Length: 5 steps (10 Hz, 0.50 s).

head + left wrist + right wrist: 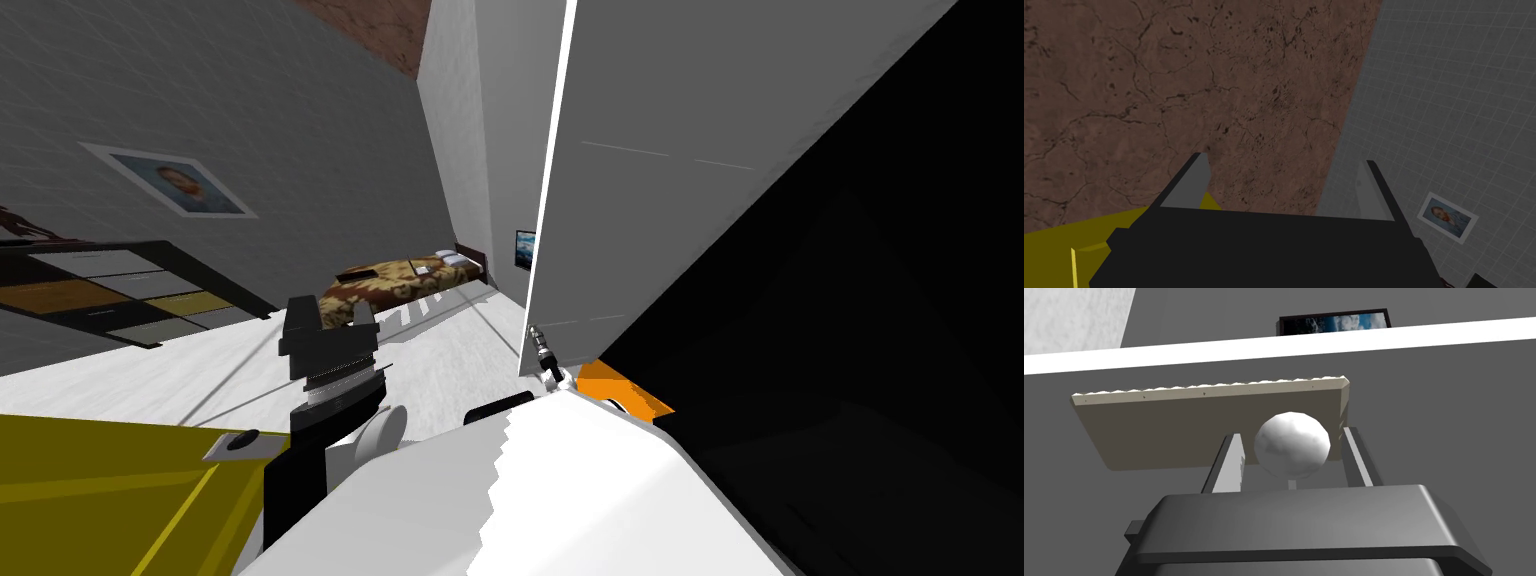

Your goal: Push the door open

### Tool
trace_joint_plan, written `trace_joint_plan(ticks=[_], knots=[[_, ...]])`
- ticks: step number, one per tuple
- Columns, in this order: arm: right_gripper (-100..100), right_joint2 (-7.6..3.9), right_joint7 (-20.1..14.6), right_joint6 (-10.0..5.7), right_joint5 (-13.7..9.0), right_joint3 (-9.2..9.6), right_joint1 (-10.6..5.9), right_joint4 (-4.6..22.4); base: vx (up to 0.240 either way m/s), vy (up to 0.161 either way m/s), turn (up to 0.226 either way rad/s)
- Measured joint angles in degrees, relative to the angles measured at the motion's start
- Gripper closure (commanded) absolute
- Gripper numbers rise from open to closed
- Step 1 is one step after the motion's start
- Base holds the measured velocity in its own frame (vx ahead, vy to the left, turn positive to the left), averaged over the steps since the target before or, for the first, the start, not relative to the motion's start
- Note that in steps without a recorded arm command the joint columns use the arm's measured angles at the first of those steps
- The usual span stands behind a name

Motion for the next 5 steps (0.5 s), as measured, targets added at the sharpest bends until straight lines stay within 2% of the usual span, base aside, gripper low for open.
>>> trace_joint_plan(ticks=[4,5], knots=[[100,0.00,0.0,0.23,0.0,0.03,0.07,0.1,-0.012,0.000,0.000],[100,0.01,0.0,0.24,0.0,0.03,0.10,0.1,0.096,0.050,-0.040]])
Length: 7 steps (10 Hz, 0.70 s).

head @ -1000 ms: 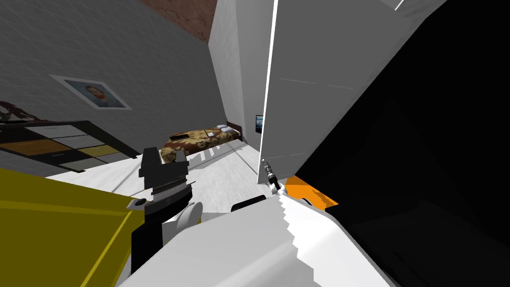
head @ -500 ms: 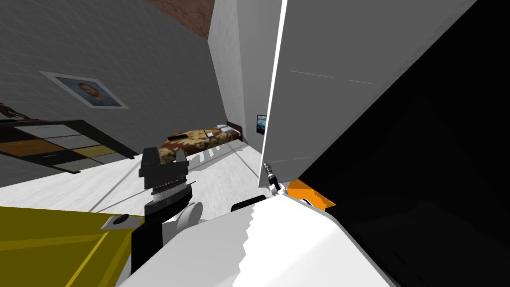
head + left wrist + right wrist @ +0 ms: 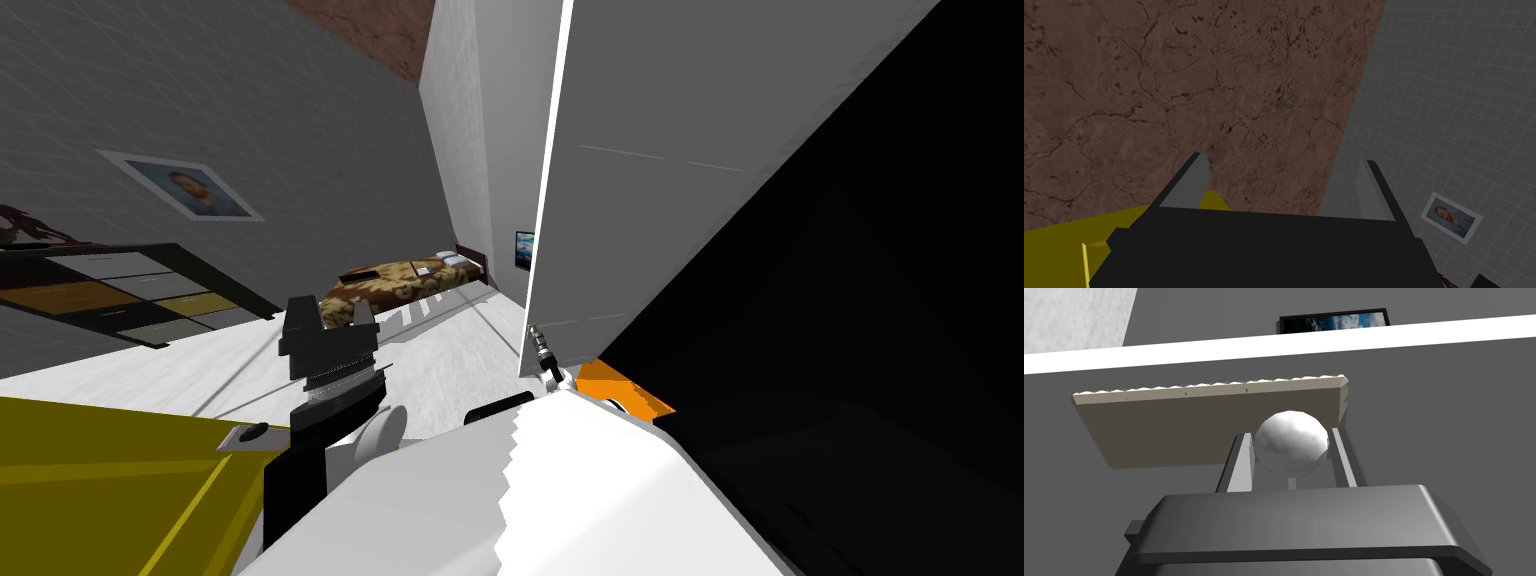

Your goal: Push the door open

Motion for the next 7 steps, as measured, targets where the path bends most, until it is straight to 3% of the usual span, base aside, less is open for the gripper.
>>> trace_joint_plan(ticks=[2,4,7], knots=[[100,0.11,0.3,0.68,-0.4,-0.60,0.33,0.2,0.180,0.055,-0.054],[100,-0.19,0.8,0.14,-1.2,-1.67,-0.44,1.4,0.191,0.076,-0.055],[100,-0.54,1.4,1.70,-2.4,-3.38,-0.33,-0.2,0.202,0.073,-0.067]])
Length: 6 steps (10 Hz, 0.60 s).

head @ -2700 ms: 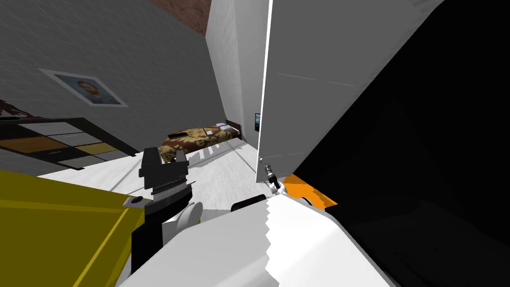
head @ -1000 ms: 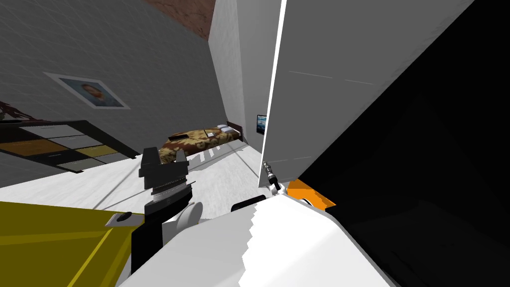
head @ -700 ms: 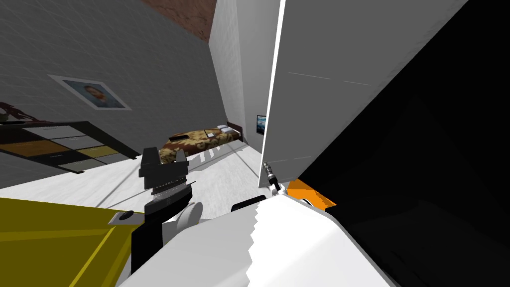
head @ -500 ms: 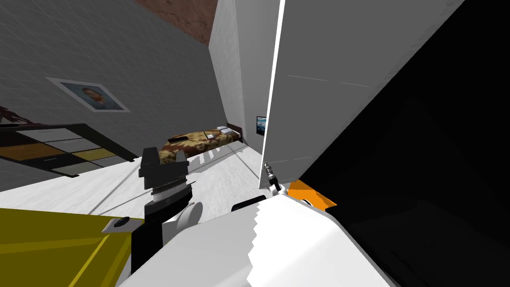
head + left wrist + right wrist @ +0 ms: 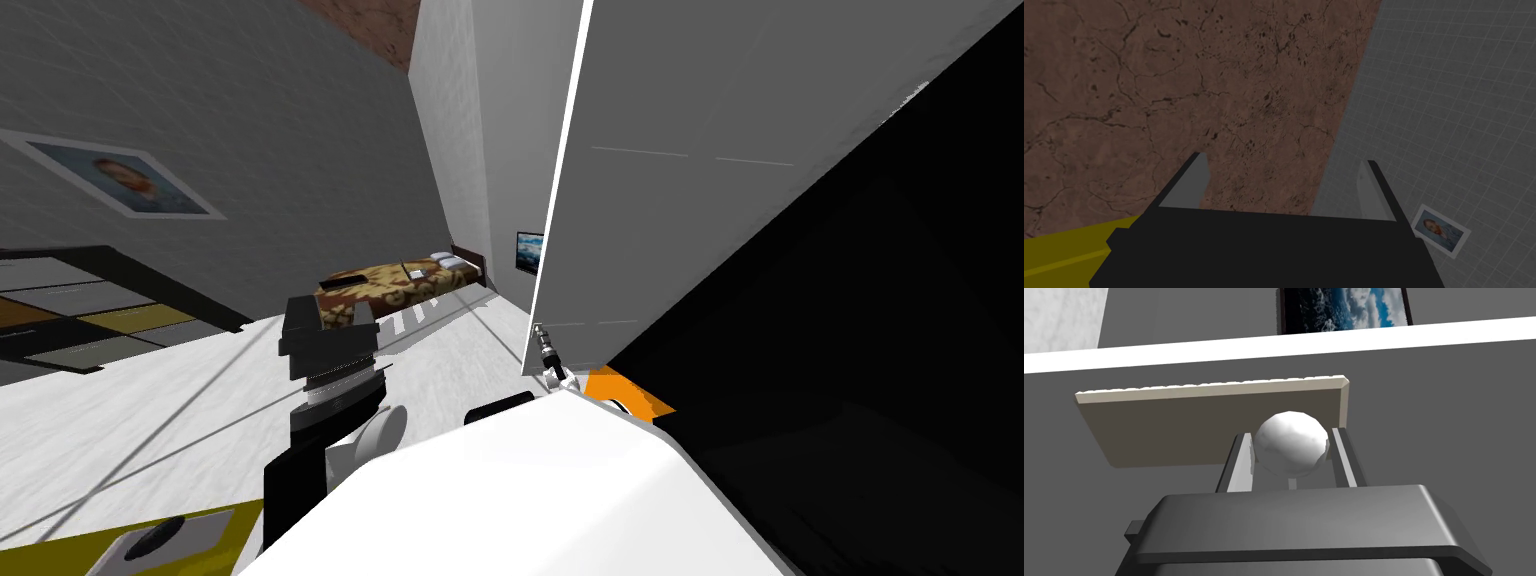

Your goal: Push the door open

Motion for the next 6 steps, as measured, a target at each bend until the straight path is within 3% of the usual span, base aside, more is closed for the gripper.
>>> trace_joint_plan(ticks=[4,6], knots=[[100,-0.19,1.3,0.44,-1.8,-2.64,-0.28,0.4,0.179,0.076,-0.068],[100,-0.27,1.8,1.21,-2.5,-3.76,-0.53,0.2,0.111,0.049,-0.037]])
